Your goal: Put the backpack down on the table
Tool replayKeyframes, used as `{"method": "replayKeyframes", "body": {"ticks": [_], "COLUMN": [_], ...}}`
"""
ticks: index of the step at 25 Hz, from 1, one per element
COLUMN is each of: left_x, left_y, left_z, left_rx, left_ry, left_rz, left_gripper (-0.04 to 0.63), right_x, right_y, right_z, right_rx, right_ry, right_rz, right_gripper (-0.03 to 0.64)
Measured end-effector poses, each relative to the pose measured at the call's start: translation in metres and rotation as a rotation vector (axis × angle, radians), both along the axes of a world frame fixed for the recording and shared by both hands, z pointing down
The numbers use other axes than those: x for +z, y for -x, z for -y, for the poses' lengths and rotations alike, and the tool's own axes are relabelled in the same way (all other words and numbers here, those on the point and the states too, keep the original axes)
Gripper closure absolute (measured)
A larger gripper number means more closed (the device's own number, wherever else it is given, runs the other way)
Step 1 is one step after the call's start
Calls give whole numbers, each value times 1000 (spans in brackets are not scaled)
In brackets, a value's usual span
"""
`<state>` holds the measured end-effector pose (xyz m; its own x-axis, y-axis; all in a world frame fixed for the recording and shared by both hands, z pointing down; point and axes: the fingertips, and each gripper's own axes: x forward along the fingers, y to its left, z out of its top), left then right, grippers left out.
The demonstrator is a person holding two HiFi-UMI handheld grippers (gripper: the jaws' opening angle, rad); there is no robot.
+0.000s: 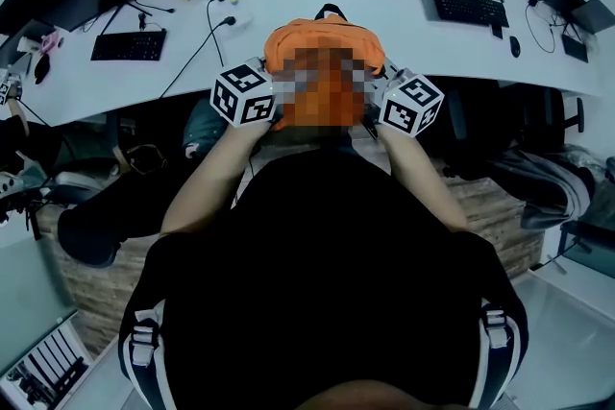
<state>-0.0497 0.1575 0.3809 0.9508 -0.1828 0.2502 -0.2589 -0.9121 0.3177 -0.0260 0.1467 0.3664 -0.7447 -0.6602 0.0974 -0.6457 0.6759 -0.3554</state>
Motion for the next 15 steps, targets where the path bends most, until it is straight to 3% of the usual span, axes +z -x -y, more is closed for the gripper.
{"method": "replayKeyframes", "body": {"ticks": [15], "left_x": [12], "left_y": [-23], "left_z": [55], "left_rx": [-52], "left_ry": [32], "left_rz": [3], "left_gripper": [561], "right_x": [15], "right_y": [-23], "right_z": [58], "right_rx": [-51], "right_ry": [27], "right_rz": [13], "right_gripper": [586]}}
